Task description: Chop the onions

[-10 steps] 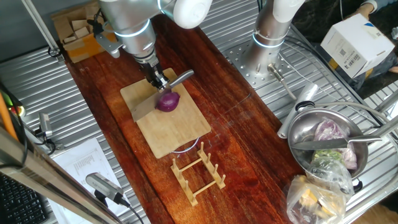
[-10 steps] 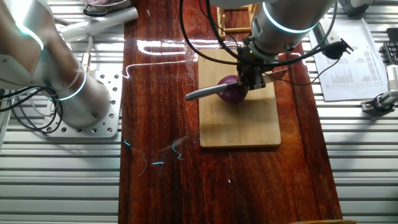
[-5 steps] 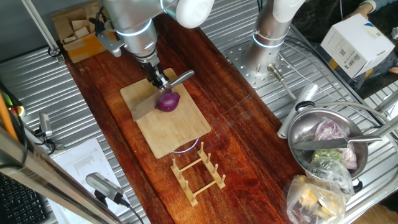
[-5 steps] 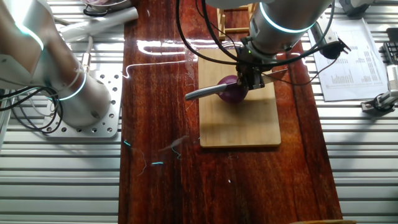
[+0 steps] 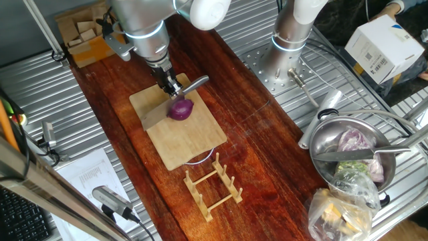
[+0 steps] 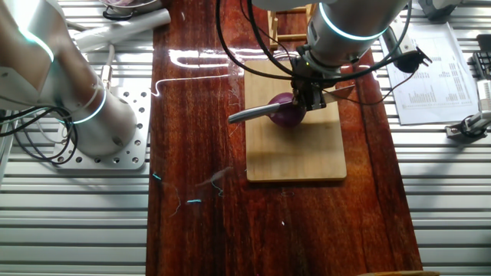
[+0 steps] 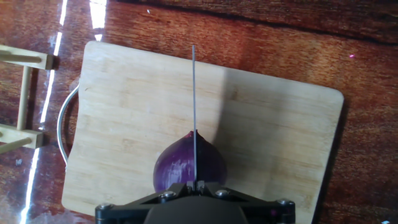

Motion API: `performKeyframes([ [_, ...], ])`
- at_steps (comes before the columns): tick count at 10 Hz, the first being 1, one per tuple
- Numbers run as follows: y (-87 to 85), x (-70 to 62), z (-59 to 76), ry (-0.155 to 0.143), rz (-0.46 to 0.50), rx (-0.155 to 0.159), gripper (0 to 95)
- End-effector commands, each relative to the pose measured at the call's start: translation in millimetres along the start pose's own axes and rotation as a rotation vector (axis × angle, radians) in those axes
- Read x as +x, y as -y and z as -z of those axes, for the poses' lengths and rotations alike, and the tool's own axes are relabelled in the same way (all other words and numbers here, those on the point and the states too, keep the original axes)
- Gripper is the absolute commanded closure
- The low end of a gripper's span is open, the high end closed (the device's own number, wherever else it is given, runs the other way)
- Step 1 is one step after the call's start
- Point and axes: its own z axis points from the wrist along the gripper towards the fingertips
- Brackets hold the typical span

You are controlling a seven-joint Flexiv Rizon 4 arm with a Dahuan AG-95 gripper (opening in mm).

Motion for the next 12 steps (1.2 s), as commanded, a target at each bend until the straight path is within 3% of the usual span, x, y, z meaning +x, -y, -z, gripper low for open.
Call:
performKeyframes([
  [1, 1.3, -0.6, -19.5, 0.004, 0.0, 0.001, 95.0],
  [12, 2.0, -3.1, -19.8, 0.035, 0.023, 0.014, 95.0],
])
